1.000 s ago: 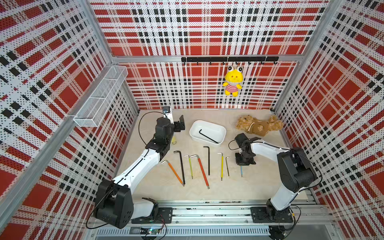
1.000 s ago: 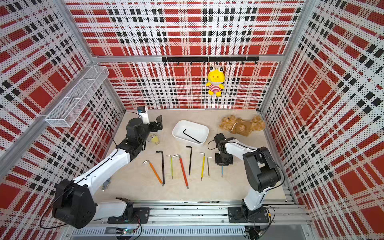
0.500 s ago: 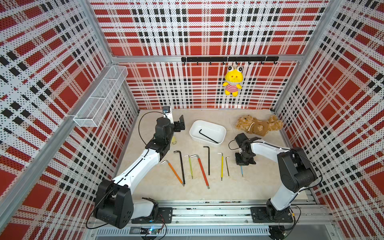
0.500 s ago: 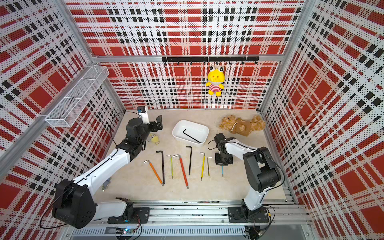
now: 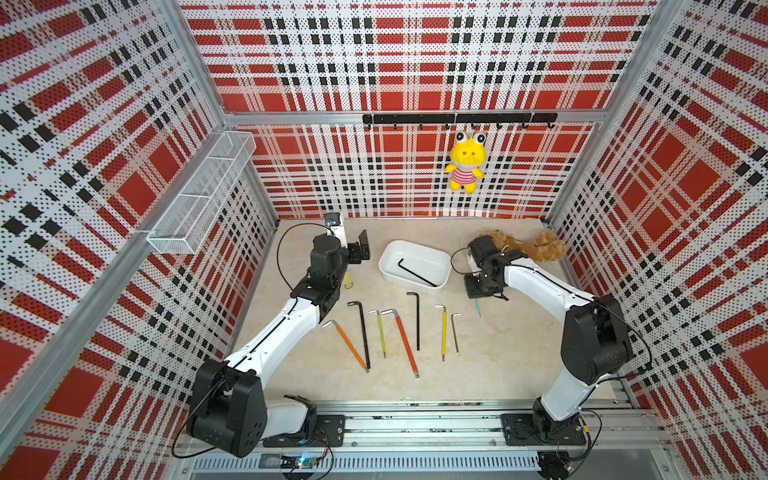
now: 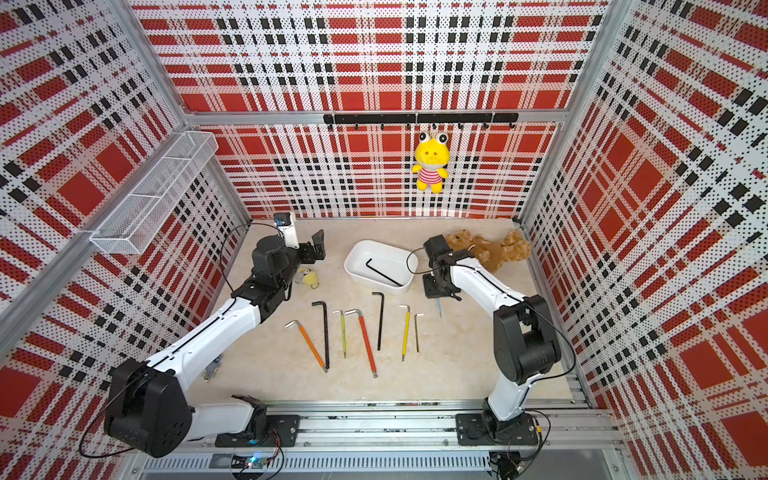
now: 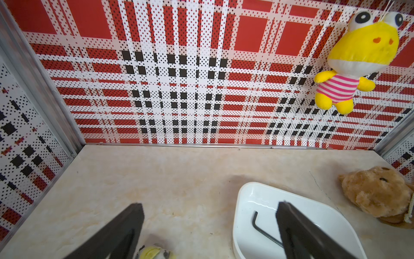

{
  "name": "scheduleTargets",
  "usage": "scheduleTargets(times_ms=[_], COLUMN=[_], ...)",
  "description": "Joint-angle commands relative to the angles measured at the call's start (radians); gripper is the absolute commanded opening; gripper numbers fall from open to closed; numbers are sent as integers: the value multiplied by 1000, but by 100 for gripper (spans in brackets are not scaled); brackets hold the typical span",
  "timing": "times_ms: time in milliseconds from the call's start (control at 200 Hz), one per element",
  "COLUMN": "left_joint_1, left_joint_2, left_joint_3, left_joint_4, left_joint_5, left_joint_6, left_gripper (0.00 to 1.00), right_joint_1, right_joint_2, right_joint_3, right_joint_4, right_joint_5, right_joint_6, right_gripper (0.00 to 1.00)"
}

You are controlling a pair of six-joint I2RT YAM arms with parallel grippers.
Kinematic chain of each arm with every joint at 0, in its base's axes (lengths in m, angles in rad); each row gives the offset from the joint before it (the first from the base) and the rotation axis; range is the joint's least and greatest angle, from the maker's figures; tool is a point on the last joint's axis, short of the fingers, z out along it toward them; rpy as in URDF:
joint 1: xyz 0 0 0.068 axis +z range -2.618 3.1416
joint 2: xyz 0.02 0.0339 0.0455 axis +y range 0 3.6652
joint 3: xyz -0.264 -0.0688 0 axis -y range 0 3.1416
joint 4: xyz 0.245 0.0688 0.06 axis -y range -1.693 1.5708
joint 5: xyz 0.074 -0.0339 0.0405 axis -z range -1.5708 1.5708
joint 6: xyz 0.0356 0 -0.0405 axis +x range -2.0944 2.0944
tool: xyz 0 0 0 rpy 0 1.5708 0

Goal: Put the hex key on the desktop into the storage box
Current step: Pick up the Allen key from the center of the board, then place the Allen key in the storage box.

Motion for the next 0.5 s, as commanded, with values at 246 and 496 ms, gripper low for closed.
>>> scheduleTargets(times_ms=[246,496], left_joint_1=[12,14], left_joint_2=[-47,-58], left_joint_3=[16,16], left_joint_4=[15,10], left_joint_5=[-3,-8], left_joint_6=[-2,0], left_gripper=[99,99], right_joint_1=[51,127], right_joint_2=[197,499], right_joint_3=[358,685], right_joint_4=[170,24], right_joint_5=[-240,-192], right_joint_6=[-308,-433], right_gripper=[0,0])
